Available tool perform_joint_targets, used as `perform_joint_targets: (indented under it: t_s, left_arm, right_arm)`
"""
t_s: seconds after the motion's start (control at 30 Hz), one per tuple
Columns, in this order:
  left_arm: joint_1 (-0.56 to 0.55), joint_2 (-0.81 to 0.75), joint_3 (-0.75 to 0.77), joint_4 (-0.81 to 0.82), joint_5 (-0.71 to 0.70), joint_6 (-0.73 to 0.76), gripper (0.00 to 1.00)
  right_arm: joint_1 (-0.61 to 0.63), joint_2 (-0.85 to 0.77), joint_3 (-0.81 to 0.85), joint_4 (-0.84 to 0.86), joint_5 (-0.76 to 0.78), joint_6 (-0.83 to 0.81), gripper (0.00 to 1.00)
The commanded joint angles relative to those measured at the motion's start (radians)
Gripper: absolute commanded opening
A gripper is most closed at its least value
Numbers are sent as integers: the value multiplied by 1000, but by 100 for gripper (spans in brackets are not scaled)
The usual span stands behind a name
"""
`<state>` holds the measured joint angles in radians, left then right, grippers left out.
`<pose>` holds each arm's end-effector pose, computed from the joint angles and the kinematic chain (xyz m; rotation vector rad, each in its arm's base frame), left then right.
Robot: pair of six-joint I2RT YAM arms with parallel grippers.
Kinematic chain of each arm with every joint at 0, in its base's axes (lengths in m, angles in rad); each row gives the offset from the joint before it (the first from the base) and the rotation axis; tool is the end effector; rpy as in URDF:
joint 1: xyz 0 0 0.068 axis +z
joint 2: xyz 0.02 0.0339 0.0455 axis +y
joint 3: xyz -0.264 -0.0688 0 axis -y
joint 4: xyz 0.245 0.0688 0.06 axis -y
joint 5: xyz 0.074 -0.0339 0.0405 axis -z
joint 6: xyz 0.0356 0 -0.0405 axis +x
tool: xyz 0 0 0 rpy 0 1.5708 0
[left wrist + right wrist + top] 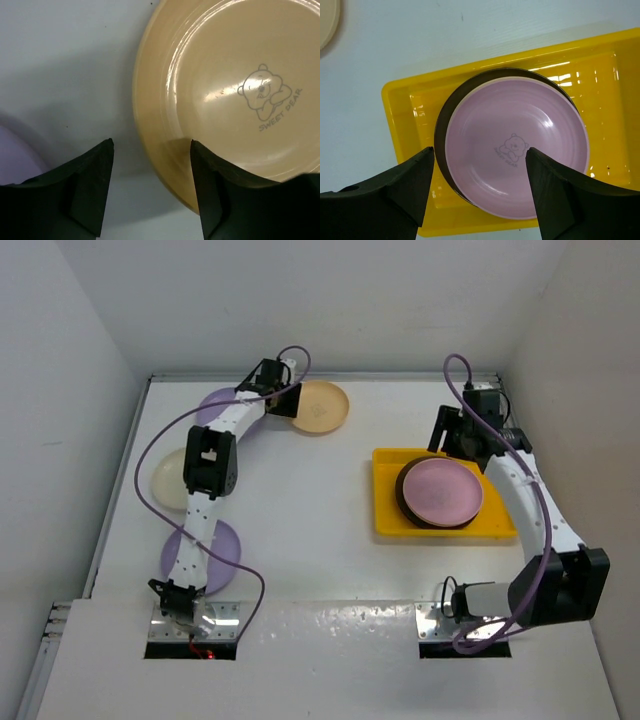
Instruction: Place the plates into the plastic bin on the countertop
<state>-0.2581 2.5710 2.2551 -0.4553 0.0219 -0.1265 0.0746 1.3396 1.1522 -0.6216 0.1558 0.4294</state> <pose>0.5531 -0.1468 0.1606 0.1655 2.3461 -0.2152 0.2864 0.0159 0.3048 0.4905 2.3166 0.0574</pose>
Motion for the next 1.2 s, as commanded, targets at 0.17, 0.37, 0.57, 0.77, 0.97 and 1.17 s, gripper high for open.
perform_joint_targets:
  t_s: [0.17,0.37,0.57,0.77,0.97,1.17]
  left_arm:
    - [-7,-12,-28,-29,226,-16,0]
    - [5,-219,-75,-66,318,54,0]
    - [-23,-487,-147,-264,389,281,0]
    - [-70,-620,-184,-462,483,309,0]
    - [-98,-679,-268,-484,513,318,0]
    - [-109,-701,-269,-493,570,309,0]
  right_arm:
    - [43,-42,37,10,33,-35,71]
    - [138,35,87,17,-81,-103,69]
    - [231,111,144,86,-219,-87,58]
    - [292,162,167,221,-294,-50,67]
    - [295,144,87,324,-337,29,57]
    - [303,132,11,384,-348,81,43]
